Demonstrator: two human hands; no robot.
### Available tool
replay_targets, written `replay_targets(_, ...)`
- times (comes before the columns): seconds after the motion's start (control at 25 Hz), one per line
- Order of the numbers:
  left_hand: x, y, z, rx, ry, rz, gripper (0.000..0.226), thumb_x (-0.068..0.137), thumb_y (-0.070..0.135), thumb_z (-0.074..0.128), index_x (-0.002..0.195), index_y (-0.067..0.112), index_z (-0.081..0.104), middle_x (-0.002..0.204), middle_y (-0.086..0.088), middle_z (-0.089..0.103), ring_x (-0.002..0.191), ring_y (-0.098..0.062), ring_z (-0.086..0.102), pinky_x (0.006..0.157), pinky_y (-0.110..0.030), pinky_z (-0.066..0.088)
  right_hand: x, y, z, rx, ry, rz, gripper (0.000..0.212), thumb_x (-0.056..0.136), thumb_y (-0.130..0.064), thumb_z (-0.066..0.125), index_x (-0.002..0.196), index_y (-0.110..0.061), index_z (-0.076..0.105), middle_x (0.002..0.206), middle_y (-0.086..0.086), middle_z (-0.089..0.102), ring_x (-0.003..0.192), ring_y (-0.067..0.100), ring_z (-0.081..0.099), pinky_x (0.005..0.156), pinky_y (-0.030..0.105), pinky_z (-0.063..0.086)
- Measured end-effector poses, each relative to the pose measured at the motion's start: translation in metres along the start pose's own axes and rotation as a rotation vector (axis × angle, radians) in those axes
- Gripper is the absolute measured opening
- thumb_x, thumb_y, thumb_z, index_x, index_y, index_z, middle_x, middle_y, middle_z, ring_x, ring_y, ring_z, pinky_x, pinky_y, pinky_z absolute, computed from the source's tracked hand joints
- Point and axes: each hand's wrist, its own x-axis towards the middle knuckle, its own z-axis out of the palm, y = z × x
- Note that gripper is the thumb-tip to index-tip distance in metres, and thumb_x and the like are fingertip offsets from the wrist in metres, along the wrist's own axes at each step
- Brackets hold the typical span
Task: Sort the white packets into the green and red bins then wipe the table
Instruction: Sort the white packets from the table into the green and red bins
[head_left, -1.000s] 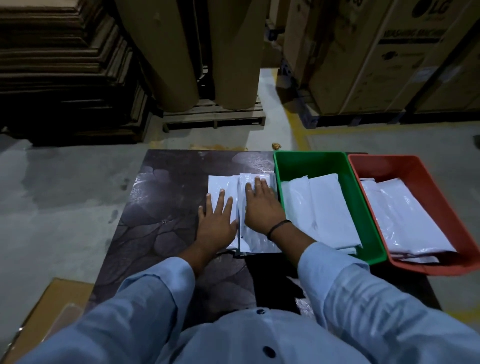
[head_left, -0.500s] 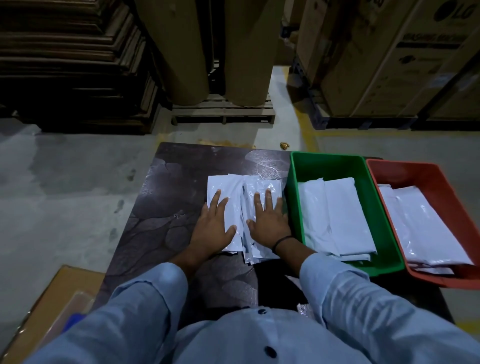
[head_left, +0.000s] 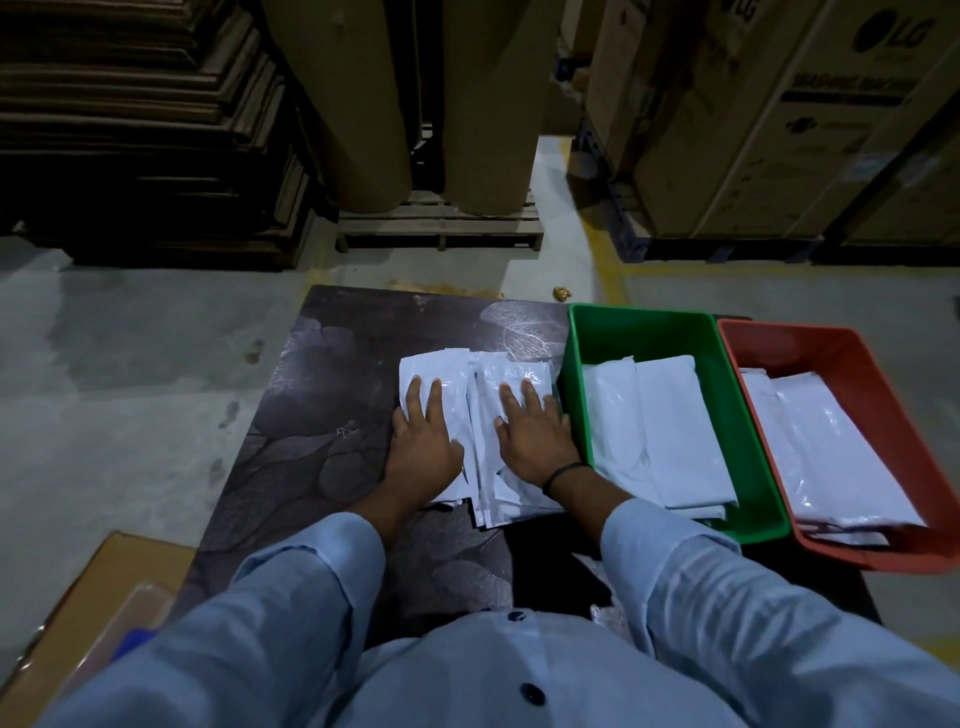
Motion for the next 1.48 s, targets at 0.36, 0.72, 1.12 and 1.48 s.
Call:
replay_targets(0.36,-0.007,-0.004,-0.026,-0.27,0.147,-0.079,0.076,0.098,0.027,0.052,0.162,0.022,0.01,0.169,-0.005,-0.002,0.146,-0.042,0.018,0.119,-0.059,0.026,0.0,-0.006,-0.01,0.178,0.1,0.014,0.054,0.105,-0.048,0.02,0.157,-0.03,0.023,0.165,0.005,0.019,0.148,0.036,0.014,0.115,0.063,0.012)
replay_targets(0.72,0.001,-0.001,-0.049,-0.314,0.241,-0.06,0.072,0.098,0.027,0.052,0.161,0.022,0.016,0.168,-0.007,0.005,0.144,-0.043,0.021,0.118,-0.058,0.027,0.003,-0.006,-0.049,0.236,0.35,-0.146,0.06,0.101,-0.049,0.019,0.153,-0.026,0.035,0.157,0.002,0.038,0.136,0.032,0.031,0.111,0.051,0.026)
replay_targets(1.12,0.019,0.09,-0.065,-0.286,0.287,0.082,0.067,0.103,0.027,0.047,0.162,0.019,0.016,0.168,-0.01,0.006,0.145,-0.042,0.021,0.118,-0.053,0.023,-0.002,0.036,-0.109,0.097,0.589,-0.203,0.05,0.105,-0.04,0.028,0.149,-0.022,0.042,0.154,0.002,0.043,0.125,0.032,0.039,0.097,0.047,0.034)
replay_targets(1.48,-0.003,0.198,-0.044,-0.275,0.204,0.2,0.071,0.095,0.039,0.03,0.162,0.02,0.016,0.168,-0.009,0.008,0.145,-0.039,0.021,0.118,-0.053,0.025,-0.03,0.132,-0.108,0.14,0.609,-0.068,0.053,0.103,-0.044,0.026,0.148,-0.022,0.045,0.152,0.001,0.045,0.121,0.03,0.041,0.096,0.045,0.034)
